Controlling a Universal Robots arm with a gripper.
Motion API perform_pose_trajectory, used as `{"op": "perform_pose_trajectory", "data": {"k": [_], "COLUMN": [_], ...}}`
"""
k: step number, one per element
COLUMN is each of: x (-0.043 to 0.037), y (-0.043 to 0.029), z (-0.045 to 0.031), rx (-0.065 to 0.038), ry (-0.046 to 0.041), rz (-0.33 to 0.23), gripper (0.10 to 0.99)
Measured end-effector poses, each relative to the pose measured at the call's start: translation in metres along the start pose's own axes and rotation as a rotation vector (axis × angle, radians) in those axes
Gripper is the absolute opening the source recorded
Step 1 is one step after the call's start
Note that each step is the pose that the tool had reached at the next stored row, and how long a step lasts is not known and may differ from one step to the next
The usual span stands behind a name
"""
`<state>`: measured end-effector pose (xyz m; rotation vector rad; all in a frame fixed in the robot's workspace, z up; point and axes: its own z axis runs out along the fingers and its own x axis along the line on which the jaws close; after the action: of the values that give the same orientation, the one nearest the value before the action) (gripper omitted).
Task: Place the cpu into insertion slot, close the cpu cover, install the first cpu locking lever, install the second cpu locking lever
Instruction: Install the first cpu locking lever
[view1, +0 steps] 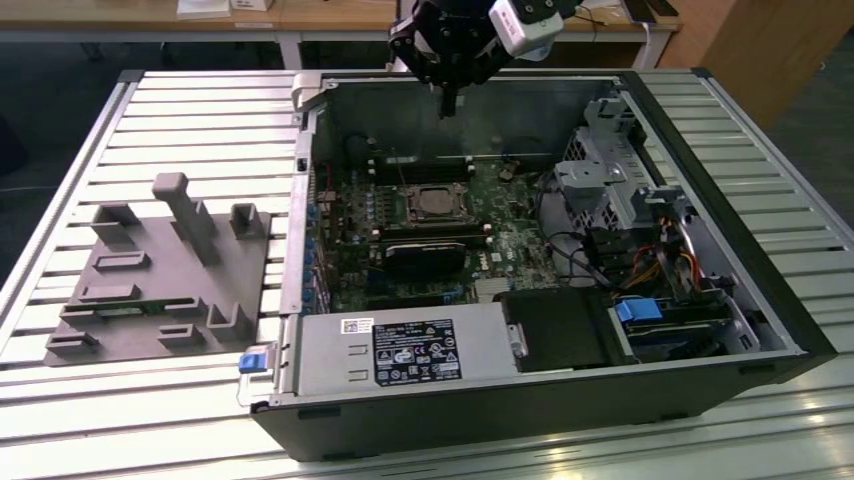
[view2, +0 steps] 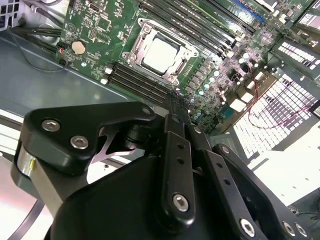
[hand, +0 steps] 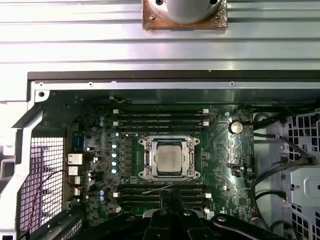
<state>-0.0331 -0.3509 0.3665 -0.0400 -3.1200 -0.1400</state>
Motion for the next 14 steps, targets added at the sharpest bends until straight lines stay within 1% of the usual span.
{"op": "perform_pose_trajectory", "data": {"k": [8,14], "x": [0.0015,0.0076], "y": [-0.0001,-0.0004], "z": [0.001,0.0029], "rx": [0.0,0.0], "ry": [-0.0001,0.0], "rz": [0.0,0.0], "gripper": [0.106,0.106]}}
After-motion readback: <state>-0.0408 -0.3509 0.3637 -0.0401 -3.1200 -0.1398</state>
